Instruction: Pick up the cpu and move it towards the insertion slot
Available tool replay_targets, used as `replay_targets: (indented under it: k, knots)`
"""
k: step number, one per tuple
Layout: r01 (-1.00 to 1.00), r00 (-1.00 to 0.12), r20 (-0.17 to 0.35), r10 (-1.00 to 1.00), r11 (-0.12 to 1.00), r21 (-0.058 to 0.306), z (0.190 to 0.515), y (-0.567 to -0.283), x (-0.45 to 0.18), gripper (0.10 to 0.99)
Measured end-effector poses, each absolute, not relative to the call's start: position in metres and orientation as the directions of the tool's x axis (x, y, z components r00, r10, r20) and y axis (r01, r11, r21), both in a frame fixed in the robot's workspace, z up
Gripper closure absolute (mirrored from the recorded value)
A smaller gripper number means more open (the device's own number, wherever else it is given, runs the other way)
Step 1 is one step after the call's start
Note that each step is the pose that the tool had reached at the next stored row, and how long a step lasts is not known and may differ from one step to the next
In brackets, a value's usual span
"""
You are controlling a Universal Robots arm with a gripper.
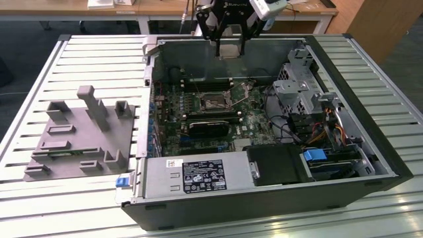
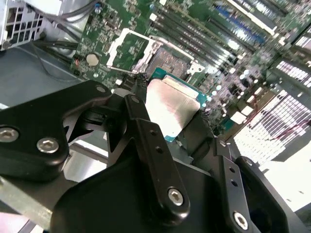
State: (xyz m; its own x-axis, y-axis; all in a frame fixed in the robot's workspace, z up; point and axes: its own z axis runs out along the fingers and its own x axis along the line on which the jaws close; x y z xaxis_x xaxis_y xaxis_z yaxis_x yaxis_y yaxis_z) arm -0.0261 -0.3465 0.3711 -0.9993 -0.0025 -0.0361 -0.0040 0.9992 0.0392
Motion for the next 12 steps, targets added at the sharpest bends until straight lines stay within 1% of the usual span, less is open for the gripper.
replay_targets:
  k: [12]
  knots:
    - [0.0,-0.999,-0.035,0.002,0.999,0.037,0.364,-0.322,-0.026,0.545]
